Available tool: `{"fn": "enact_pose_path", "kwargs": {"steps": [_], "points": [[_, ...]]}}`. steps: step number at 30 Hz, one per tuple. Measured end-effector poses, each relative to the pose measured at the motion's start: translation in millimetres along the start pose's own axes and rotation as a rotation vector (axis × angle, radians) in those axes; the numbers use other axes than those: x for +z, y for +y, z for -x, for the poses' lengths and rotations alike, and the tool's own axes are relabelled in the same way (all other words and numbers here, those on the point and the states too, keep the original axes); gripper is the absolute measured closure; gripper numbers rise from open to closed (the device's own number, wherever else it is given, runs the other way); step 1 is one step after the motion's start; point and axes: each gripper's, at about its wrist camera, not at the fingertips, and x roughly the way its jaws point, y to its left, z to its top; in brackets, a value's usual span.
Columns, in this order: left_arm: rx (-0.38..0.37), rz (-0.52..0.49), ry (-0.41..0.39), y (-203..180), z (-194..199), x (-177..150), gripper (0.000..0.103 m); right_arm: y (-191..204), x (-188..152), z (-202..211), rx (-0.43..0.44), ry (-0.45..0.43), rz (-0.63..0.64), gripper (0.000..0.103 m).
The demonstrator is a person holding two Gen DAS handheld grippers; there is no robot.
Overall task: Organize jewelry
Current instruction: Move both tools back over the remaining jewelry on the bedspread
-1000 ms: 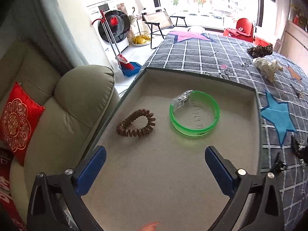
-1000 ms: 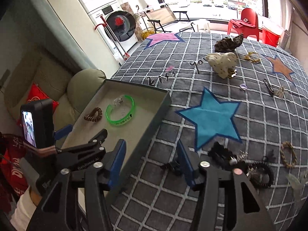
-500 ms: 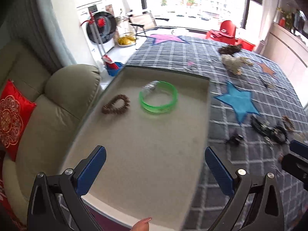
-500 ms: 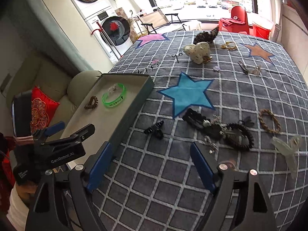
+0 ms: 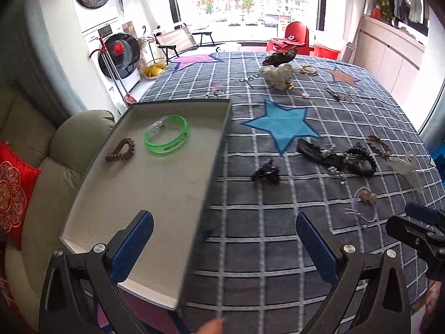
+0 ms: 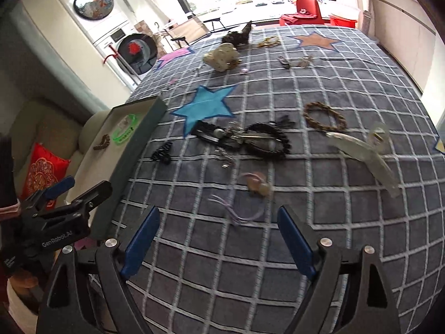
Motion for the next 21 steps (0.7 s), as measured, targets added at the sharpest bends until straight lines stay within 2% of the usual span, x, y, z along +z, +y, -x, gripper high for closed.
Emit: {"fn": "enact_pose_path", "kwargs": {"steps": [5, 11, 21], "points": [[-0.038, -0.003, 0.052, -14, -14, -6, 0.000, -25, -10, 4, -0.057, 0.007, -0.023, 0.015], [-0.067, -0.012, 0.072, -32, -28, -9, 0.000, -44, -15, 2, -0.103, 0.016, -0.041, 0.015], [-0.116, 0.007, 0.071, -39, -58, 9, 0.000, -19, -15, -24, -0.114, 0.039, 0.096, 0.015]]}}
